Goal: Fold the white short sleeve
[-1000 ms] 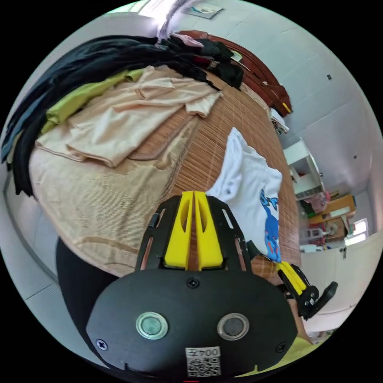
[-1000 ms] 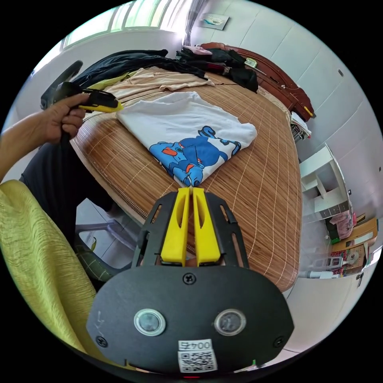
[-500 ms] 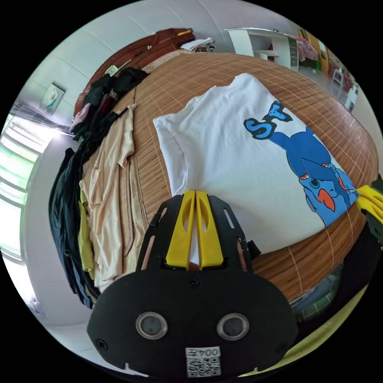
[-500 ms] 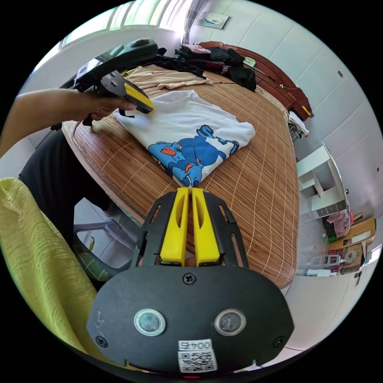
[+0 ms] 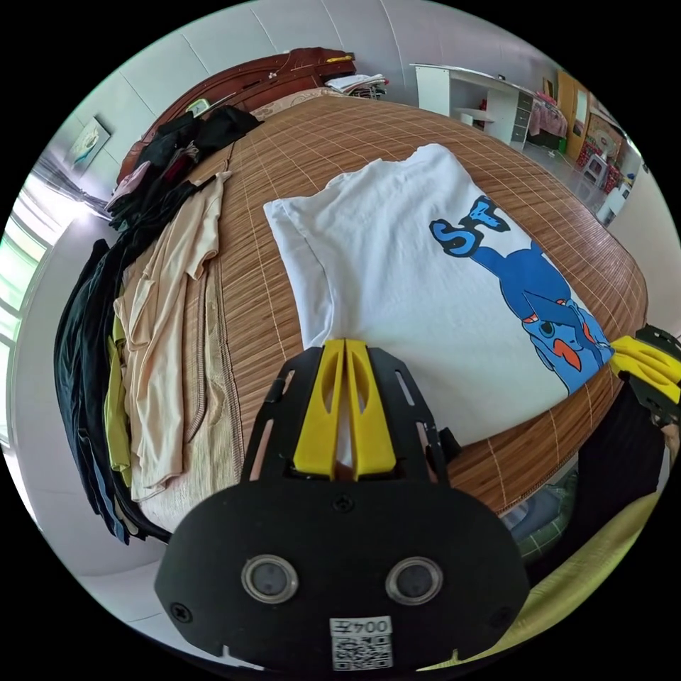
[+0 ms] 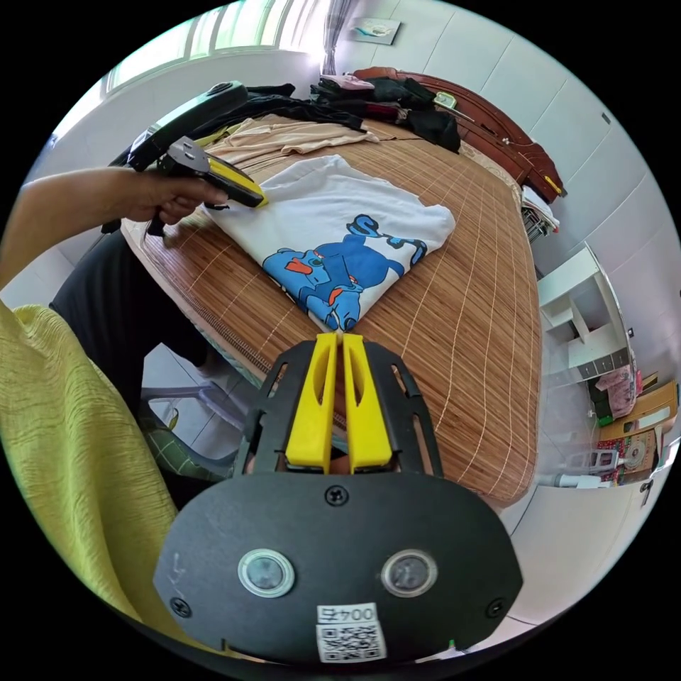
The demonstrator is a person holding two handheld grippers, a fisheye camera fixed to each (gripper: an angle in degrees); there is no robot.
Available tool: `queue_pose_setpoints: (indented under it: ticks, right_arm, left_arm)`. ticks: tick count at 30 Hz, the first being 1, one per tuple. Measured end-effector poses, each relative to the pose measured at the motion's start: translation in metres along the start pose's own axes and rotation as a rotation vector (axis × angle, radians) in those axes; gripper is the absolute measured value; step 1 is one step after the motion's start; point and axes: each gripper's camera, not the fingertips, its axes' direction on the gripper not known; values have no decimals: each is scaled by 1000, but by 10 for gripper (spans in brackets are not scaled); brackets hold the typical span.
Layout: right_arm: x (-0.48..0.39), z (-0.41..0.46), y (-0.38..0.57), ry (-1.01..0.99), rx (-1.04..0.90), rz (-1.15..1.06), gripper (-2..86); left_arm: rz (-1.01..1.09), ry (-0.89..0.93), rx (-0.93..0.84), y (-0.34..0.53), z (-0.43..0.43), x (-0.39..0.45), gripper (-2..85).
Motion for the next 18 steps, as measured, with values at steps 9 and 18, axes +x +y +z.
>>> queue_pose_setpoints:
  ticks: [9, 18]
  right_arm:
    - [-9, 1, -1, 38, 3, -33, 25]
    - [-20, 7, -4, 86, -28, -100, 21]
  left_arm:
    - [15, -25, 5, 19, 28, 6, 3]
    - [224, -167, 37, 41, 42, 25, 2]
